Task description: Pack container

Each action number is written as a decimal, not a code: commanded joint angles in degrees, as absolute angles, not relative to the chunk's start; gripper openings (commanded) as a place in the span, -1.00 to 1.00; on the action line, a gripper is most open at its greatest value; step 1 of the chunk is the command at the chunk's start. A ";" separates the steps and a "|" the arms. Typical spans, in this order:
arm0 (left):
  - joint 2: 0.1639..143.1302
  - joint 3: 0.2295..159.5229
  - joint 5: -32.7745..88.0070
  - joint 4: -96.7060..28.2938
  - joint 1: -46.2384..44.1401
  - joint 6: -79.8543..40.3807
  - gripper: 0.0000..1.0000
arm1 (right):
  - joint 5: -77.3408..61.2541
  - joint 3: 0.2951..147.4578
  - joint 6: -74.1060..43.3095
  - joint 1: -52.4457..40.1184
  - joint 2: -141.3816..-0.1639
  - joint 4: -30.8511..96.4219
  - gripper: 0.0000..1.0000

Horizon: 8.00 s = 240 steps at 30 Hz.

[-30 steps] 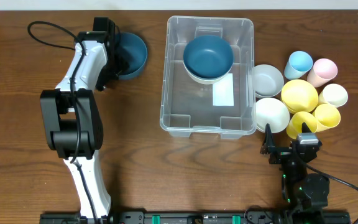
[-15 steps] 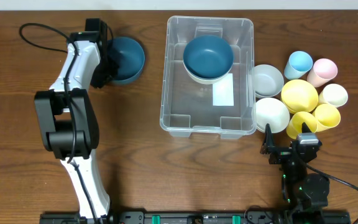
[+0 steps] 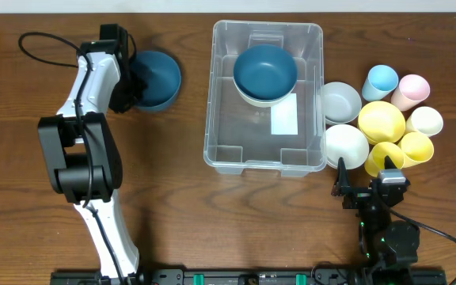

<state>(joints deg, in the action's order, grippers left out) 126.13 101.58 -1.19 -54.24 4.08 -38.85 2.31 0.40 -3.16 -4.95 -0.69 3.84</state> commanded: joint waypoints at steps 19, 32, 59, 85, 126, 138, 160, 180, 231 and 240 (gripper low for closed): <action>110.54 101.82 -0.38 -55.72 6.13 -32.12 -0.88 | 2.31 0.32 -2.50 -4.29 -0.34 4.08 0.98; 93.47 101.82 -0.36 -54.28 -9.13 -28.10 -0.88 | 2.31 0.32 -2.50 -4.29 -0.34 4.08 0.99; 107.11 101.80 -0.40 -37.04 -27.35 -28.10 -0.88 | 2.31 0.32 -2.50 -4.29 -0.34 4.08 0.98; 112.12 101.73 -0.45 -35.27 -27.35 -28.12 -0.88 | 2.31 0.32 -2.50 -4.29 -0.34 4.08 0.98; 97.19 101.75 -1.52 -41.01 -13.65 -23.09 0.70 | 2.31 0.32 -2.50 -4.29 -0.34 4.08 0.98; 93.23 101.75 -10.15 -52.42 6.61 -22.92 0.96 | 2.31 0.32 -2.50 -4.29 -0.34 4.08 0.99; 93.23 101.75 -10.13 -55.24 13.58 -22.94 0.96 | 2.31 0.32 -2.50 -4.29 -0.34 4.08 0.98; 93.23 101.75 -10.13 -55.27 13.58 -22.94 0.96 | -8.91 0.32 -11.68 -4.29 -0.34 -1.13 0.98; 93.23 101.75 -10.13 -55.27 13.58 -22.94 0.96 | 24.82 58.19 -40.49 1.37 -53.01 65.93 0.98; 93.23 101.75 -10.13 -55.24 13.58 -22.94 0.96 | 22.00 56.84 -40.47 8.21 -55.13 64.58 0.92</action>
